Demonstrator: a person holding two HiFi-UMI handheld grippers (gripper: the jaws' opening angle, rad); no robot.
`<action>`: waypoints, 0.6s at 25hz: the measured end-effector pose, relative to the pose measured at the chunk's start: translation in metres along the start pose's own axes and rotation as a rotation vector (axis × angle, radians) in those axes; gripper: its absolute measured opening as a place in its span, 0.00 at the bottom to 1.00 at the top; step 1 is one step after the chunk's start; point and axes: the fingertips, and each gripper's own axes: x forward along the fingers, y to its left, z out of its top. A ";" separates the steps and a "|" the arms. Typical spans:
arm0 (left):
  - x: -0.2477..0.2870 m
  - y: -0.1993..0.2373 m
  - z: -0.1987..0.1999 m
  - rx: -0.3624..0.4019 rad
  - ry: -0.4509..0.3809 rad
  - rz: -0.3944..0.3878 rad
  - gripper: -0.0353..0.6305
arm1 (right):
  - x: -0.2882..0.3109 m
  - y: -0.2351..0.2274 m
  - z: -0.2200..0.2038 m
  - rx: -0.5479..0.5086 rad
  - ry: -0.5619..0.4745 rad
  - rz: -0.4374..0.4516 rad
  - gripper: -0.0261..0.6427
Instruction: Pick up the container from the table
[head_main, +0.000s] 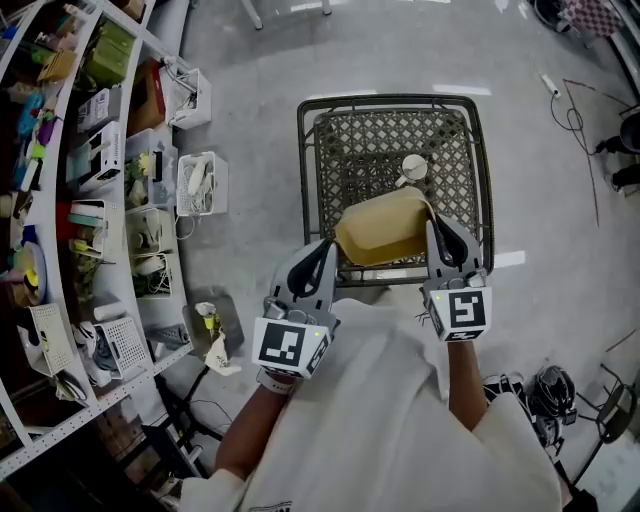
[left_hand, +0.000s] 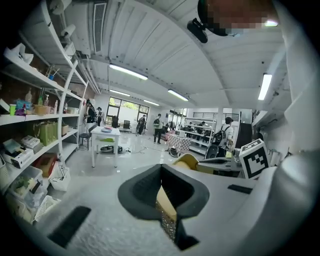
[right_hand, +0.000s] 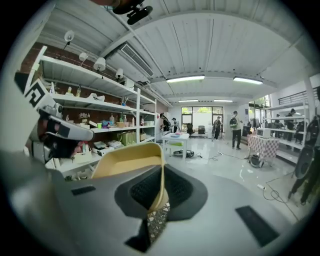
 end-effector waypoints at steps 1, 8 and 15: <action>-0.001 0.001 0.001 -0.002 -0.006 0.003 0.09 | -0.004 0.001 0.002 0.008 -0.005 -0.002 0.08; -0.001 -0.003 0.006 -0.013 -0.031 0.016 0.09 | -0.027 0.002 0.005 0.042 -0.017 -0.008 0.08; -0.001 -0.004 0.007 0.002 -0.026 0.009 0.09 | -0.028 0.008 0.005 0.039 -0.018 -0.002 0.08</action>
